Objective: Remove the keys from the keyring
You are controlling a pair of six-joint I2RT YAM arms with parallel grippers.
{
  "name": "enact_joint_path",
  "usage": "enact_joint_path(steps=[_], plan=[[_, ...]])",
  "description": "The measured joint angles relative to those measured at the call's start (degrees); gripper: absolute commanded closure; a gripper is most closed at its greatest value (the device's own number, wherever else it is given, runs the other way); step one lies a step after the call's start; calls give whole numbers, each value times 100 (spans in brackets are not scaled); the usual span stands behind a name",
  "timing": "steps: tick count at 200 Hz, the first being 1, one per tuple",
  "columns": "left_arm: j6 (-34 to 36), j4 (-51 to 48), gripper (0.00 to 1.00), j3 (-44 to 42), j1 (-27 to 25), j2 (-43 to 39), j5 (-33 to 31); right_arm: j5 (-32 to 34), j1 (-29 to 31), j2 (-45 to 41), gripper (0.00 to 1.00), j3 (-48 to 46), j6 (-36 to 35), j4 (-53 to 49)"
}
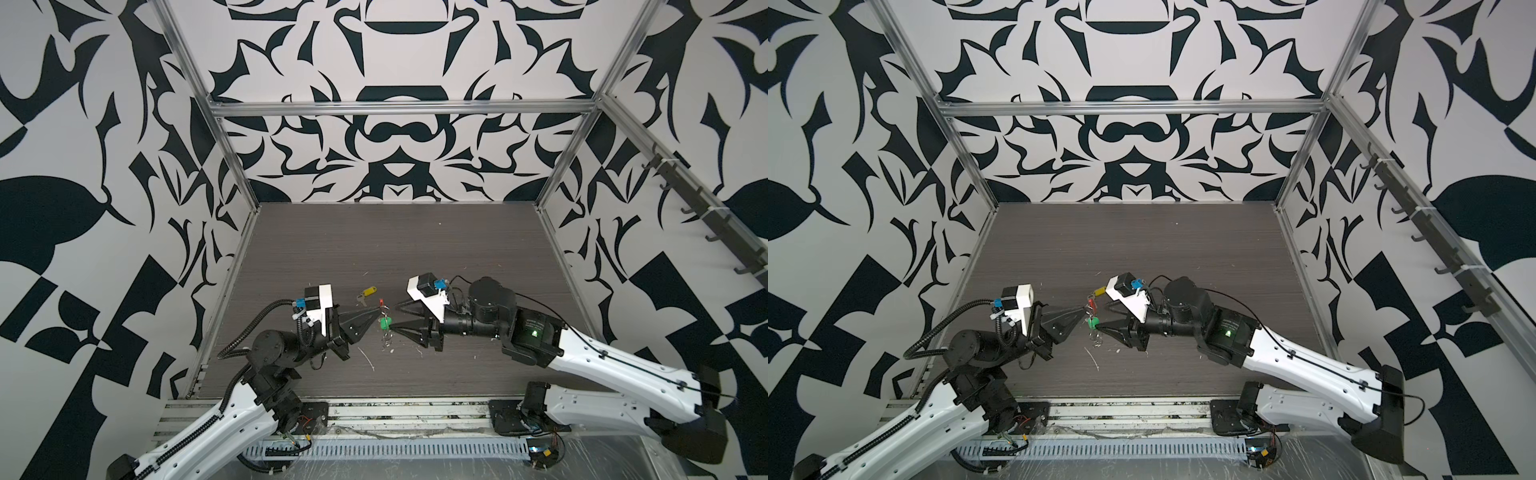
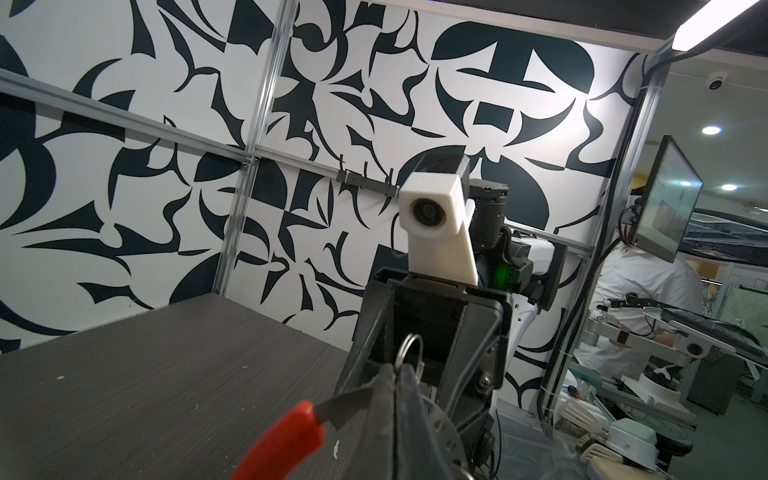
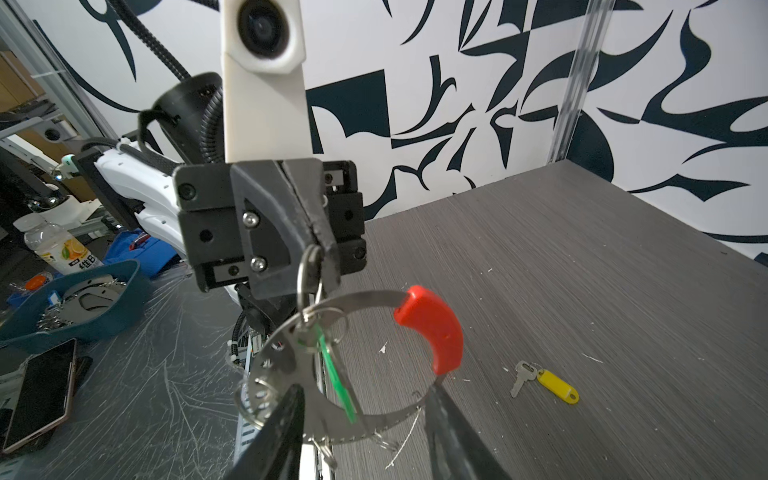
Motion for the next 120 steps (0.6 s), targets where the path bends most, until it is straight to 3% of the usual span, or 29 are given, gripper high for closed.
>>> enact_joint_path(steps=[86,108,120], plan=[[-24,13,100,0,0,26,-9,-151,33,376,51,238,-7,85],[-26,17,100,0,0,26,-28,-214,33,474,57,291,-9,149],[-33,17,100,0,0,26,-35,-229,33,498,69,293,-33,166]])
